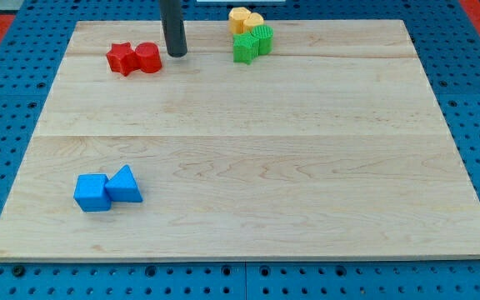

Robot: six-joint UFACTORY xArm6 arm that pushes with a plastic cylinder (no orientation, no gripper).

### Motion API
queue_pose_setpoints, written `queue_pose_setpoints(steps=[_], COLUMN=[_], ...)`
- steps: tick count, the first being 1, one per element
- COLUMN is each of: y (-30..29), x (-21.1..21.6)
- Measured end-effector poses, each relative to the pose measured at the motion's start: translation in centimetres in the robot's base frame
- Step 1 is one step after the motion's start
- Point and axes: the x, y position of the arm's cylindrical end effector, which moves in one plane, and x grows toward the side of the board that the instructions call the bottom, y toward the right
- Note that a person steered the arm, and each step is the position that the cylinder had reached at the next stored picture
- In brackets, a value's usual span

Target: Push the red star to the blue triangle

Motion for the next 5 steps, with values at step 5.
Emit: queue_pose_setpoints(steps=[5], y=[-4.4], x=[-2.7])
